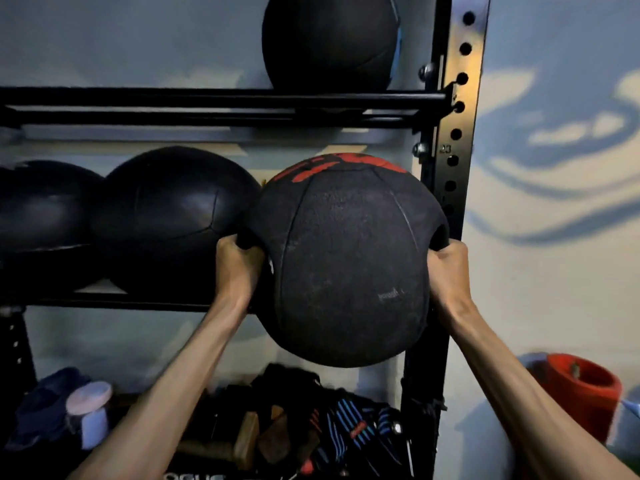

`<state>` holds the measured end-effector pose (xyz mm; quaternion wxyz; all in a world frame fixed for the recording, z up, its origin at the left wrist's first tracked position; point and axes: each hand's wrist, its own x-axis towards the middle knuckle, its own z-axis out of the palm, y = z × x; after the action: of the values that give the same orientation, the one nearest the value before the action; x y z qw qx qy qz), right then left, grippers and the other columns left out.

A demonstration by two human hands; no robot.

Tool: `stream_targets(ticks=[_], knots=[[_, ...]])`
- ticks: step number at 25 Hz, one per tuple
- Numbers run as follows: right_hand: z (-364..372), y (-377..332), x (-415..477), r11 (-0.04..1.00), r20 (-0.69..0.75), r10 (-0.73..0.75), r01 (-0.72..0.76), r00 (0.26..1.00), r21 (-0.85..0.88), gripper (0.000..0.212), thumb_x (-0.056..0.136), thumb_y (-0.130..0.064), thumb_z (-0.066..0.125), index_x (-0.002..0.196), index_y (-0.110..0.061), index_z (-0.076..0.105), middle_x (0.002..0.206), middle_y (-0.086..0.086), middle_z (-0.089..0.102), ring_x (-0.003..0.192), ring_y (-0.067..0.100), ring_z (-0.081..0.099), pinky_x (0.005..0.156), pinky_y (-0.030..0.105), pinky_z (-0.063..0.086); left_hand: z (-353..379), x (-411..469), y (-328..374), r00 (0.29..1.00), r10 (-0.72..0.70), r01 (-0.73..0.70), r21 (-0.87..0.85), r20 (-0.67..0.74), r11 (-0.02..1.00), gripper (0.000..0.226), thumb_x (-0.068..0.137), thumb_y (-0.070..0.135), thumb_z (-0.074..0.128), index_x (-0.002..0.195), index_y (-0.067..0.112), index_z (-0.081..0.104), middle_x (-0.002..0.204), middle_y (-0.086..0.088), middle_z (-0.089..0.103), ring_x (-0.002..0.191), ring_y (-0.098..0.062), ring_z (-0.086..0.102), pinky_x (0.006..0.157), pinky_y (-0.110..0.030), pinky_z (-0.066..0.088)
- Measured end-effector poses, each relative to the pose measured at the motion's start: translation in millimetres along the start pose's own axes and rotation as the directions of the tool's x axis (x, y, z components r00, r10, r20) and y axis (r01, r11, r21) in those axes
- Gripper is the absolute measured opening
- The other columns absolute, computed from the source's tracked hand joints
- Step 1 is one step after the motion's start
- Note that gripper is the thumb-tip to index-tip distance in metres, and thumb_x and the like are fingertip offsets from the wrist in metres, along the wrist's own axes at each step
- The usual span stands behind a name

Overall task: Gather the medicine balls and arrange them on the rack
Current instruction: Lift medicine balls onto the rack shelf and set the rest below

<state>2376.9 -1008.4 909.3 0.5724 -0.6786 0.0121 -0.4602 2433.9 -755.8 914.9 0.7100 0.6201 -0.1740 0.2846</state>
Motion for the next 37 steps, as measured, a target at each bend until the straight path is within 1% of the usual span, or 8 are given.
stream_targets(ticks=[4,9,13,18,23,26,31,37], knots=[[7,13,37,0.998,0.0,-0.053,0.053,0.999,0.014,0.053,0.086,0.006,0.058,0.046,-0.022,0.036,0.034,-0.017,0.036,0.033,0.001,0.029,0.036,0.016,0.023,20,24,-16,0.995,0.096,-0.096,-0.003,0.031,0.995,0.027,0.077,0.015,0.044,0.051,0.022,0.042,0.04,0.016,0.046,0.038,0.005,0.04,0.041,-0.013,0.032],[15,44,61,0.998,-0.045,-0.053,0.055,0.998,0.039,0.051,0.082,0.007,0.058,0.045,-0.017,0.035,0.035,-0.015,0.035,0.035,0.001,0.027,0.034,0.016,0.02,44,48,-34,0.996,0.073,-0.07,-0.069,0.052,0.995,0.032,0.066,0.019,0.044,0.035,0.024,0.047,0.039,0.019,0.038,0.043,0.004,0.032,0.047,-0.02,0.026],[23,62,81,0.994,-0.014,-0.071,0.071,0.997,0.08,0.051,0.082,0.01,0.055,0.047,-0.02,0.034,0.036,-0.017,0.036,0.038,-0.002,0.03,0.037,0.013,0.021,58,62,-55,0.993,0.11,-0.109,-0.033,0.042,0.994,0.051,0.087,-0.012,0.049,0.05,0.021,0.042,0.038,0.022,0.043,0.041,0.009,0.038,0.045,-0.007,0.03],[35,92,92,0.995,0.001,-0.012,0.012,1.0,0.103,0.05,0.084,0.011,0.056,0.048,-0.016,0.036,0.04,-0.016,0.037,0.039,-0.003,0.032,0.038,0.014,0.024,58,78,-81,0.993,0.107,-0.112,0.086,0.056,0.99,0.018,0.069,0.017,0.05,0.052,0.016,0.045,0.042,0.021,0.049,0.043,0.009,0.042,0.043,-0.012,0.031],[49,103,108,0.994,0.035,0.078,-0.081,0.996,0.073,0.061,0.085,0.01,0.055,0.039,-0.023,0.034,0.033,-0.017,0.034,0.033,-0.002,0.031,0.035,0.014,0.023,59,98,-108,0.998,0.059,-0.062,0.156,0.023,0.986,0.029,0.08,0.006,0.054,0.055,0.021,0.055,0.051,0.015,0.059,0.048,0.007,0.051,0.049,-0.02,0.041],[57,106,120,0.988,0.039,0.155,-0.155,0.987,0.004,0.059,0.087,0.004,0.058,0.04,-0.021,0.03,0.032,-0.016,0.03,0.031,0.001,0.028,0.038,0.02,0.023,58,111,-113,0.999,0.024,-0.028,0.207,0.021,0.978,0.004,0.084,0.008,0.064,0.081,0.007,0.064,0.077,-0.003,0.07,0.069,-0.009,0.062,0.066,-0.031,0.049],[68,117,135,0.975,0.07,0.209,-0.202,0.975,-0.097,0.051,0.08,0.002,0.054,0.046,-0.021,0.023,0.037,-0.014,0.024,0.038,0.003,0.021,0.043,0.025,0.021,60,94,-118,0.971,0.214,-0.237,0.283,0.111,0.929,0.058,0.1,0.01,0.057,0.15,0.03,0.037,0.144,0.017,0.05,0.129,0.015,0.043,0.103,-0.004,0.035],[68,144,141,0.933,-0.015,0.223,-0.218,0.975,-0.284,0.009,0.089,-0.015,0.064,0.088,-0.006,0.066,0.076,0.006,0.065,0.064,0.014,0.057,0.054,0.028,0.041,69,89,-138,0.931,0.327,-0.364,0.368,0.161,0.856,0.088,0.079,-0.027,0.036,0.153,0.021,0.039,0.156,0.005,0.039,0.139,0.005,0.038,0.111,-0.007,0.028]])
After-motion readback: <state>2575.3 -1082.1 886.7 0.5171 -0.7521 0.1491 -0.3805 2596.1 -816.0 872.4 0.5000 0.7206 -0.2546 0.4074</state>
